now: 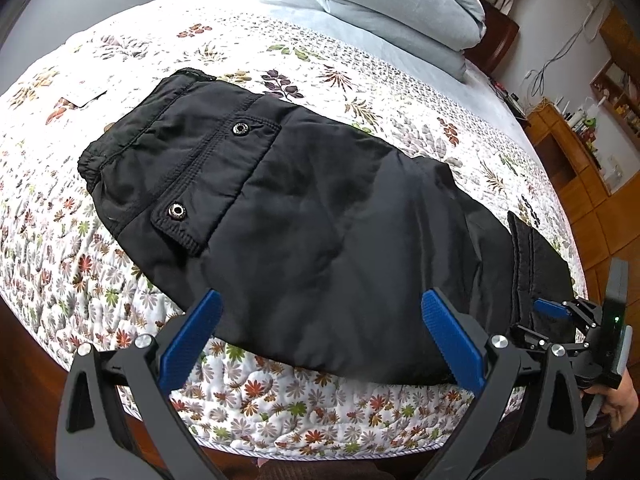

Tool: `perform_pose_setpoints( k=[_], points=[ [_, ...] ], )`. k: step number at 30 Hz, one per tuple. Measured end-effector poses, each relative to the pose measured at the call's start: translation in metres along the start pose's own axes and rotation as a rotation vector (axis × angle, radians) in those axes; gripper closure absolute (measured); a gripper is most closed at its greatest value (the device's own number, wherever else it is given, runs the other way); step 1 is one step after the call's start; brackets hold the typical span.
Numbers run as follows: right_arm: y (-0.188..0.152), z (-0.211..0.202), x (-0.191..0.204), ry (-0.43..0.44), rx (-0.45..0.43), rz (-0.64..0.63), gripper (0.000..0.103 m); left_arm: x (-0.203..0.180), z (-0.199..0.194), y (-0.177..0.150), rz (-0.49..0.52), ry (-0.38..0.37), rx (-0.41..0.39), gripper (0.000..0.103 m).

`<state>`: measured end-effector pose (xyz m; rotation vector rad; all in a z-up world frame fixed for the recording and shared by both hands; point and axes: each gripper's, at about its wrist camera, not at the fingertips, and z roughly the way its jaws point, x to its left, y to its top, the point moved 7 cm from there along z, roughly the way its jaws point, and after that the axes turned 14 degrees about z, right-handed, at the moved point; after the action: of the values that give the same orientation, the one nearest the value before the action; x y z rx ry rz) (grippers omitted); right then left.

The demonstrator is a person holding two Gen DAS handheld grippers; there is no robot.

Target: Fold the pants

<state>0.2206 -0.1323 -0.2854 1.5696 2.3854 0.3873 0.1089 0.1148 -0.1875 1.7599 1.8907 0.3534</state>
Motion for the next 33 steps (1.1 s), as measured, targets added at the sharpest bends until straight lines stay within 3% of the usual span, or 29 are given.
perform_pose_setpoints(
  k=[3,7,12,17,21,25,28,33],
  points=[
    [-0.003,-0.003,0.002,0.056,0.025,-0.003,0.079,0.0,0.001,-0.001,-0.004,-0.001,0.004,0.003],
    [-0.008,-0.009,0.001,0.077,0.022,-0.014,0.084,-0.001,0.003,-0.002,-0.003,-0.005,0.011,0.003],
    [-0.024,-0.023,0.001,0.169,0.054,-0.003,0.085,-0.002,0.003,-0.001,0.003,-0.004,0.009,0.003],
    [-0.046,-0.029,0.011,0.187,0.084,-0.051,0.085,-0.003,0.005,-0.002,0.002,-0.004,0.016,0.003],
    [-0.045,-0.019,0.011,0.194,0.083,-0.037,0.084,-0.005,0.005,-0.002,0.013,0.0,0.011,0.003],
    [-0.043,-0.019,0.011,0.256,0.089,0.01,0.07,-0.003,0.004,-0.002,0.014,0.008,0.005,0.003],
    [-0.041,-0.029,0.008,0.286,0.068,0.036,0.069,0.005,-0.001,0.0,-0.002,0.021,-0.003,0.003],
    [-0.036,-0.066,-0.014,0.485,-0.026,0.227,0.069,0.032,-0.02,0.006,-0.071,0.062,-0.047,0.003]
  ],
)
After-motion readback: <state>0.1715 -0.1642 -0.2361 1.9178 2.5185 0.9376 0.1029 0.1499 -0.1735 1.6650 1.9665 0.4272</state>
